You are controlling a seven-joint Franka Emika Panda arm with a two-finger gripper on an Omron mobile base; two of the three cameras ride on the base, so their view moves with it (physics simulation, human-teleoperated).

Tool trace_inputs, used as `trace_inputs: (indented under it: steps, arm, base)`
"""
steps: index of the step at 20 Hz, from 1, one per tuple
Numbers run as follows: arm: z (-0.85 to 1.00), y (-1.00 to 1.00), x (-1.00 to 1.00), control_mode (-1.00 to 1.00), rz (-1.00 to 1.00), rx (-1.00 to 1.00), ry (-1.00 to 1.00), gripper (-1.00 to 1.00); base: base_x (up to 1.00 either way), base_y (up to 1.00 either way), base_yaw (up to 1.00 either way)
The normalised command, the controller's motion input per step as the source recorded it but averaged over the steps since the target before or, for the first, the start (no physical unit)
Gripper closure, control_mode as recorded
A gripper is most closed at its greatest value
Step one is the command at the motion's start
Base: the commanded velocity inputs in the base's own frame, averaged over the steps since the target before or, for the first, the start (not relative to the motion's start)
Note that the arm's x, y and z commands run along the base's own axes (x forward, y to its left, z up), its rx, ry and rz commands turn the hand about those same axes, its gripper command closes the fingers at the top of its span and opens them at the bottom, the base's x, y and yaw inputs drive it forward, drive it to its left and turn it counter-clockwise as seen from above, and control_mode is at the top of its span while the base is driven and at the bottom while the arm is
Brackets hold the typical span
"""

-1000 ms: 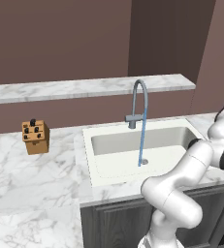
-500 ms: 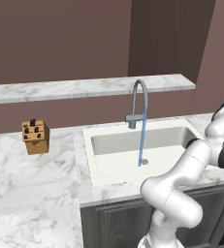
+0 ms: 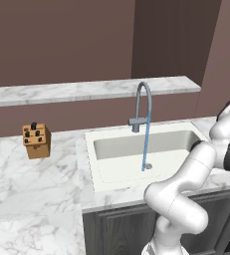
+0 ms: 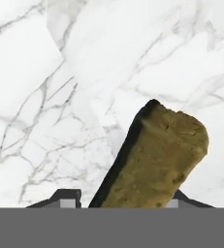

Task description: Soak the sponge with water for a few seconds and then drop it inside the sink.

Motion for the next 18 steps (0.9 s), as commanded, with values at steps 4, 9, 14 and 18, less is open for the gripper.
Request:
trace_inputs:
  steps: [4, 9, 14, 18]
  arm:
    - [0.46, 0.26, -0.02, -1.00, 0.00, 0.02, -0.06, 1.00]
    - [0.16, 0.65, -0.15, -1.00, 0.00, 0.00, -0.06, 1.00]
    - [0.00, 0.86, -0.41, -1.00, 0.04, 0.00, -0.09, 1.00]
    - [0.00, 0.94, -0.48, -1.00, 0.07, 0.00, -0.14, 1.00]
  base:
    - [0.00, 0.00, 0.00]
    - [0.00, 0.00, 0.00]
    - [0.00, 0.00, 0.00]
    - [0.00, 0.00, 0.00]
